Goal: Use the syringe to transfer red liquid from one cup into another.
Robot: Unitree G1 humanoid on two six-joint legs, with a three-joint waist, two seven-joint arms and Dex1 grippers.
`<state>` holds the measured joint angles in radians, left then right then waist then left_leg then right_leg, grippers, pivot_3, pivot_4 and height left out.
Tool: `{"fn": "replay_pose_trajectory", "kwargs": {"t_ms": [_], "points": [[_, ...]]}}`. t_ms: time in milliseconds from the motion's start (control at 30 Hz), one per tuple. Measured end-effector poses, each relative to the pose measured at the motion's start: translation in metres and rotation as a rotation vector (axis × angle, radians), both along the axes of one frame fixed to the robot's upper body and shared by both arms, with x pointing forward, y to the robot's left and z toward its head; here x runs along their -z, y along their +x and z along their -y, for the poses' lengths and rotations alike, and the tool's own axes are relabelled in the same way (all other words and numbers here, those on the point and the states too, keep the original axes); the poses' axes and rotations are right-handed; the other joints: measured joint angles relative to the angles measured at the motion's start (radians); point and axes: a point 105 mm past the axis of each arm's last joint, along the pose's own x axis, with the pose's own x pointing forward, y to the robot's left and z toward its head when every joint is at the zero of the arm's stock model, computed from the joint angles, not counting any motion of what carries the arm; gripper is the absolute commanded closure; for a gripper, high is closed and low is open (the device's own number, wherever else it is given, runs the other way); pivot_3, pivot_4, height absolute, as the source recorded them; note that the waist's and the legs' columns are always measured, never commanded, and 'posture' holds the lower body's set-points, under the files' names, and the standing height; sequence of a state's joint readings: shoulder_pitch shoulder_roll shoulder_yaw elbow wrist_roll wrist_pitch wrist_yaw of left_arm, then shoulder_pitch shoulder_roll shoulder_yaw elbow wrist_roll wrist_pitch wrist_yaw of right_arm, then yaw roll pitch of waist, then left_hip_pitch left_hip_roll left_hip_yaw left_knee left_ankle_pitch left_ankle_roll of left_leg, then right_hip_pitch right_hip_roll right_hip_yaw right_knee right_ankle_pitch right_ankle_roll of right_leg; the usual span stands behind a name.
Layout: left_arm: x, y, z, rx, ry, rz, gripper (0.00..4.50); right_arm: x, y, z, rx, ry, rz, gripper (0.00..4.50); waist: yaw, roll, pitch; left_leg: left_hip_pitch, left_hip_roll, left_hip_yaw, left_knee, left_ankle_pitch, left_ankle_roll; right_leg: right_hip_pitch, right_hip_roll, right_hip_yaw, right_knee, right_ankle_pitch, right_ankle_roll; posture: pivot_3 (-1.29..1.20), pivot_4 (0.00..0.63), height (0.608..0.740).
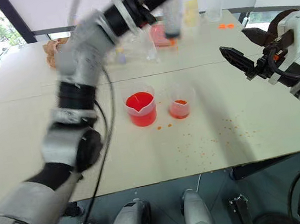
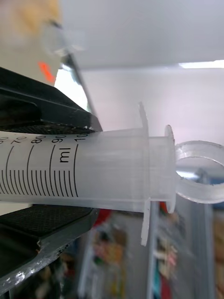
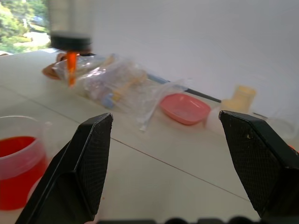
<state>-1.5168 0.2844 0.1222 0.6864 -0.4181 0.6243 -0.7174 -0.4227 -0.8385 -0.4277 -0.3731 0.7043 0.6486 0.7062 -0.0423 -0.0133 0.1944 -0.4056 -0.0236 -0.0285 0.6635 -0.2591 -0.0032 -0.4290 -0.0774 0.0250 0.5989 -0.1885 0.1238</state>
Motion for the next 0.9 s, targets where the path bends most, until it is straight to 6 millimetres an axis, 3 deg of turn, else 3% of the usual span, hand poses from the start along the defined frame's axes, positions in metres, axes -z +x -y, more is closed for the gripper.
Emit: {"fn": "replay_pose_trajectory", "kwargs": {"t_ms": [67, 133, 267, 400, 467, 733, 900], "points": [[0.001, 0.012, -0.041, -0.142, 0.052, -0.147, 3.06, -0.002, -0.008, -0.024, -0.114, -0.034, 0.0, 0.71, -0.006, 0.0, 0.0, 0.001, 0.001, -0.001, -0.001, -0.001, 0.002, 0.0, 0.001, 0.0, 0.001, 0.0, 0.0, 0.0, 0.15, 0.74], [0.019, 0.02, -0.062, -0.235, 0.104, -0.303, 3.06, -0.003, -0.014, -0.045, -0.217, -0.056, -0.004, 0.71, 0.002, 0.0, 0.0, 0.001, 0.001, -0.001, 0.0, -0.001, 0.002, 0.001, 0.0, -0.001, 0.001, -0.001, 0.0, 0.0, 0.15, 0.74], [0.09, 0.026, -0.1, -0.391, 0.216, -0.654, 3.06, 0.004, -0.035, -0.087, -0.464, -0.129, -0.03, 0.71, 0.023, 0.0, 0.0, -0.002, 0.0, -0.002, 0.002, -0.001, 0.002, 0.0, -0.002, -0.001, 0.001, 0.0, 0.0, 0.0, 0.15, 0.74], [0.169, 0.015, -0.142, -0.521, 0.33, -0.913, 3.06, 0.025, -0.044, -0.105, -0.614, -0.175, -0.129, 0.71, 0.031, -0.001, 0.001, -0.004, -0.001, -0.001, 0.002, -0.001, 0.002, -0.001, -0.004, -0.001, 0.001, 0.0, 0.0, 0.0, 0.15, 0.74], [0.196, 0.004, -0.147, -0.527, 0.356, -1.011, 3.06, 0.037, -0.048, -0.112, -0.682, -0.19, -0.182, 0.71, 0.036, -0.004, 0.002, -0.005, -0.001, -0.002, 0.002, -0.001, 0.001, -0.002, -0.004, -0.002, 0.001, 0.0, 0.0, 0.0, 0.15, 0.74], [0.239, -0.012, -0.135, -0.505, 0.307, -1.125, 3.06, 0.075, -0.052, -0.128, -0.741, -0.253, -0.272, 0.71, 0.032, -0.004, 0.002, -0.003, -0.002, -0.002, 0.002, 0.0, -0.001, -0.002, -0.005, -0.002, 0.002, 0.0, 0.0, 0.0, 0.15, 0.74], [0.243, -0.018, -0.129, -0.5, 0.288, -1.149, 3.06, 0.084, -0.051, -0.129, -0.733, -0.259, -0.294, 0.71, 0.032, -0.004, 0.002, -0.003, -0.002, -0.002, 0.002, 0.001, -0.002, -0.002, -0.005, -0.001, 0.003, 0.0, 0.0, 0.0, 0.15, 0.74]]}}
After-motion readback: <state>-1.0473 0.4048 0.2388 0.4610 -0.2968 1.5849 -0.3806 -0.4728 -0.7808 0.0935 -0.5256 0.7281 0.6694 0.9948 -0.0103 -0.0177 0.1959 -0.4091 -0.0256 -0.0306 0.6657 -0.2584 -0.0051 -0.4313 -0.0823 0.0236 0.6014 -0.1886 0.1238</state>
